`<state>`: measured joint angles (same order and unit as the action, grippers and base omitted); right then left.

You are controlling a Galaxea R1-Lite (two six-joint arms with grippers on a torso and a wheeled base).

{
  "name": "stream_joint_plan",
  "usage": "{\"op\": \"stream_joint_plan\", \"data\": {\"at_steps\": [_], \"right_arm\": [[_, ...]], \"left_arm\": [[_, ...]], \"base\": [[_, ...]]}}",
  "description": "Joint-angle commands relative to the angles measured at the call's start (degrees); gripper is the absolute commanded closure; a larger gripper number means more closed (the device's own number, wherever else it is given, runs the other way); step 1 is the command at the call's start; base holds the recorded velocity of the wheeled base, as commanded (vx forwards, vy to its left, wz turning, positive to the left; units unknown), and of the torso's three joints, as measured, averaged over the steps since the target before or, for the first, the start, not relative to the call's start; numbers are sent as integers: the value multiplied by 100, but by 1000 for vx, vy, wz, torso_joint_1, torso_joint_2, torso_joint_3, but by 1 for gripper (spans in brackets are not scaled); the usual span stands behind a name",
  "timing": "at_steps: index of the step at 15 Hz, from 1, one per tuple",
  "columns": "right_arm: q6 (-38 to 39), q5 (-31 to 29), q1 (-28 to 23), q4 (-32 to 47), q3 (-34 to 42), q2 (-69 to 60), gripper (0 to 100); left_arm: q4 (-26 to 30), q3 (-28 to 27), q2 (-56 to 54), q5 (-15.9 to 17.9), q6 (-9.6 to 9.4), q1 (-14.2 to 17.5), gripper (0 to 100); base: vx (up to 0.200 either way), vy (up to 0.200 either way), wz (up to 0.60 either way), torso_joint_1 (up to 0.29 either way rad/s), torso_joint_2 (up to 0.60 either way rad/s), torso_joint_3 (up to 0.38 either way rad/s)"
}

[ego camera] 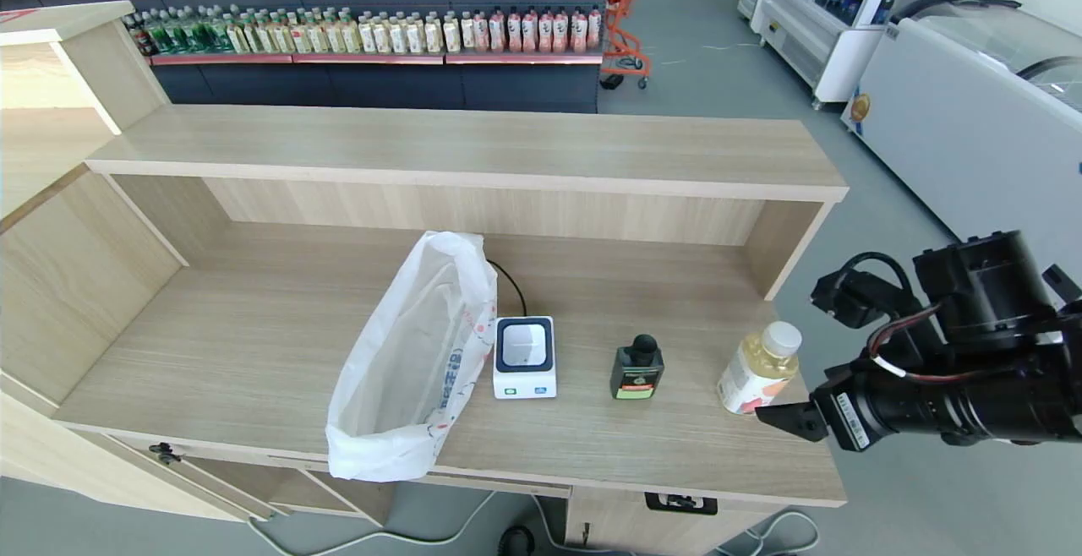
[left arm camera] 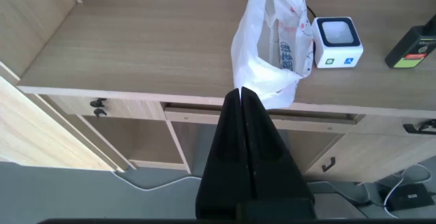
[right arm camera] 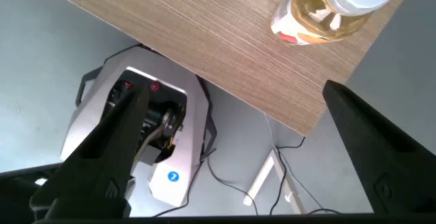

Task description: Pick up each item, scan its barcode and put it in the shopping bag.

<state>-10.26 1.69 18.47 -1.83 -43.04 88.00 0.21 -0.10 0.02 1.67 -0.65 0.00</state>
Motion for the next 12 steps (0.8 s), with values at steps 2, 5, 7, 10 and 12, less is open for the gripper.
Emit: {"op": "stream_joint_plan", "data": {"at_steps": [2,5,7,10,12], "right_arm": [[-46,-29,359,-397,-55,868,0],[-520,-143,553,-1426,-90,1606,0],[-898,-205,526,-1707,-283,1993,0],[-1144,-231,526,-1856,-661,2432,0],[-1188,-222,535,-2164,-837,2713,0]], "left_arm": [[6,1,-2,0,3,0,100],[-3,1,-2,0,-6,0,100],[-3,1,-2,0,-6,0,100],[6,1,6,0,3,0,100],[-3,1,-2,0,-6,0,100]], "base": [[0,0,0,0,0,0],[0,0,0,0,0,0],[0,0,0,0,0,0],[0,0,0,0,0,0],[0,0,0,0,0,0]]}}
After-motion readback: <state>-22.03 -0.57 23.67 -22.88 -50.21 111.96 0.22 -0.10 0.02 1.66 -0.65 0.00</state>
